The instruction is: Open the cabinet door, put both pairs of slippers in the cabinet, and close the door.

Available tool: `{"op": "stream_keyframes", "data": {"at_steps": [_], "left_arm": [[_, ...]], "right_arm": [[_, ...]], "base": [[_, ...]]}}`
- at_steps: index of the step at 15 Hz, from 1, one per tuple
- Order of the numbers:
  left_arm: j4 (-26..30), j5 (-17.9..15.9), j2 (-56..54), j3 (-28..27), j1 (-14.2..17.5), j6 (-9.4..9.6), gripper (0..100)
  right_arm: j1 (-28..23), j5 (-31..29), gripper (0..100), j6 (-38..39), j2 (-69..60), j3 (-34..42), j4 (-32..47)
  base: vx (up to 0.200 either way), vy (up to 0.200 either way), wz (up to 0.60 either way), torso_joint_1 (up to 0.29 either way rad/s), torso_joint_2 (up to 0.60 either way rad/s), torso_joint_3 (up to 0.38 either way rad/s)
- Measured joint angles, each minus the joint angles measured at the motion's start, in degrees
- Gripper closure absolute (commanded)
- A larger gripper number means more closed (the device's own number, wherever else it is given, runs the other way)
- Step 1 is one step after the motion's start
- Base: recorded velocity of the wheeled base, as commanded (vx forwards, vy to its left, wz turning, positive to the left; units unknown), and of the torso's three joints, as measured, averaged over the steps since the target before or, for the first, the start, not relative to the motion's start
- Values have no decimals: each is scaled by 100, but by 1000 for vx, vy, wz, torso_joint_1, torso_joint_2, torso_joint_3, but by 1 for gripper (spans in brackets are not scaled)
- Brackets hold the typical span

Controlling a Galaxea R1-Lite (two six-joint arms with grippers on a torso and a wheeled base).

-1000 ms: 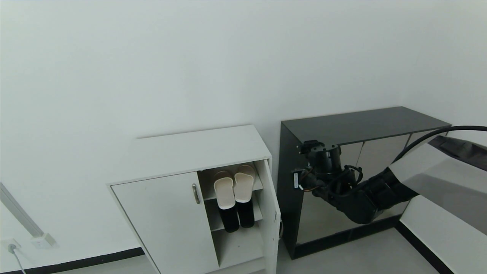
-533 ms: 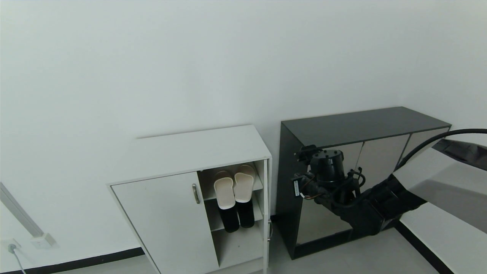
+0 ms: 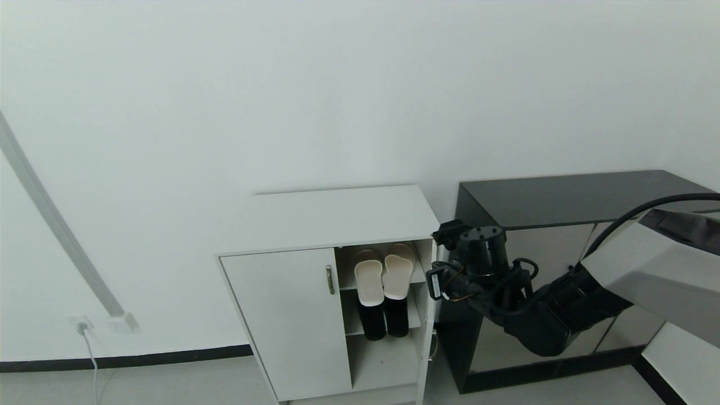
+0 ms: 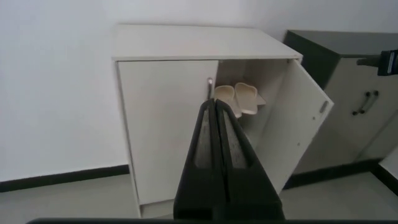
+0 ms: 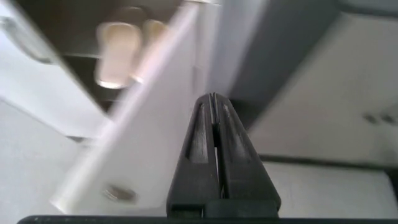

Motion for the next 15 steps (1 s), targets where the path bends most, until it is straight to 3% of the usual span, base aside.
{"op": "stream_keyframes", "data": {"at_steps": [5, 15], "left_arm": [[5, 9, 0, 0, -7, -2, 100], [5, 7, 2, 0, -7, -2, 100]], "right_arm": [[-24, 375, 100, -29, -2, 267, -368], [-217, 389, 100, -240, 26, 1111, -388]], "base": [[0, 0, 0, 0, 0, 0], [0, 0, 0, 0, 0, 0]]}}
